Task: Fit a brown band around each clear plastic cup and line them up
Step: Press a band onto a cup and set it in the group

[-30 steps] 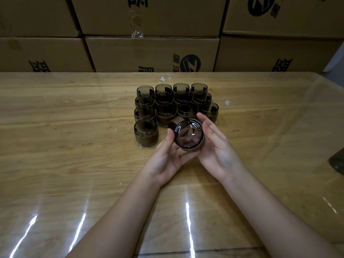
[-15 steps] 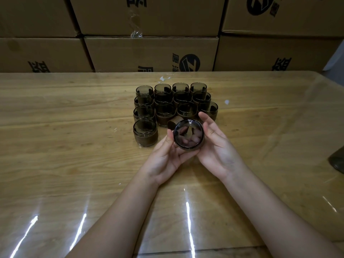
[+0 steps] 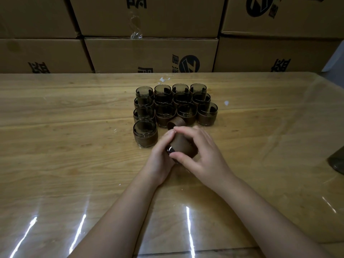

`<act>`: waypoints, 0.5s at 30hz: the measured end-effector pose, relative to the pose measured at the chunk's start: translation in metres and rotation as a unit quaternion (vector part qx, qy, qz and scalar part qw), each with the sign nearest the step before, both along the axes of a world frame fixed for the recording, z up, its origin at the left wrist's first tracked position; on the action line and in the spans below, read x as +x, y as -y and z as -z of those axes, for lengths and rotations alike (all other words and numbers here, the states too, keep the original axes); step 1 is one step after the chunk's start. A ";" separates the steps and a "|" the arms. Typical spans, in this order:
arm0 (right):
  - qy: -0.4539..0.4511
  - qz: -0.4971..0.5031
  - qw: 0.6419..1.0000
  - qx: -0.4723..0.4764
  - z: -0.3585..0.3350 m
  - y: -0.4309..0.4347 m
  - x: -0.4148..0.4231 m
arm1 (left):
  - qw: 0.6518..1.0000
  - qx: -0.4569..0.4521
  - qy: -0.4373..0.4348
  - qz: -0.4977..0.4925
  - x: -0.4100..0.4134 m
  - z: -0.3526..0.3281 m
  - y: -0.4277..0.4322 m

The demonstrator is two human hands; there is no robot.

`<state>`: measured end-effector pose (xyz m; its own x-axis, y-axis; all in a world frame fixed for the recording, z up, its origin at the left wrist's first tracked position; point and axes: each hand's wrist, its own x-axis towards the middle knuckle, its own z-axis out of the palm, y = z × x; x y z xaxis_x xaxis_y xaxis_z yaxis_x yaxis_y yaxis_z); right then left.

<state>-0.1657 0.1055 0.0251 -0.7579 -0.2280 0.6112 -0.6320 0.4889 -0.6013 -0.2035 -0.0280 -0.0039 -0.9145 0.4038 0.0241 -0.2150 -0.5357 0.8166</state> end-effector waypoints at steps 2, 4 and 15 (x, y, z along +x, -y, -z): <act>-0.029 0.015 0.999 0.010 0.003 0.000 -0.001 | 1.000 -0.003 -0.015 0.007 -0.002 0.000 0.003; 0.003 0.029 0.999 -0.043 0.004 -0.002 -0.003 | 0.999 -0.007 -0.015 0.034 -0.001 0.000 0.002; 0.181 -0.017 0.972 -0.147 0.024 -0.012 -0.019 | 0.986 0.139 0.094 0.005 -0.002 -0.002 -0.002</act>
<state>-0.1849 0.1175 0.0010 -0.9305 -0.1134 0.3482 -0.3658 0.2447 -0.8979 -0.2059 -0.0264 -0.0023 -0.9093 0.4147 -0.0351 -0.3554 -0.7299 0.5839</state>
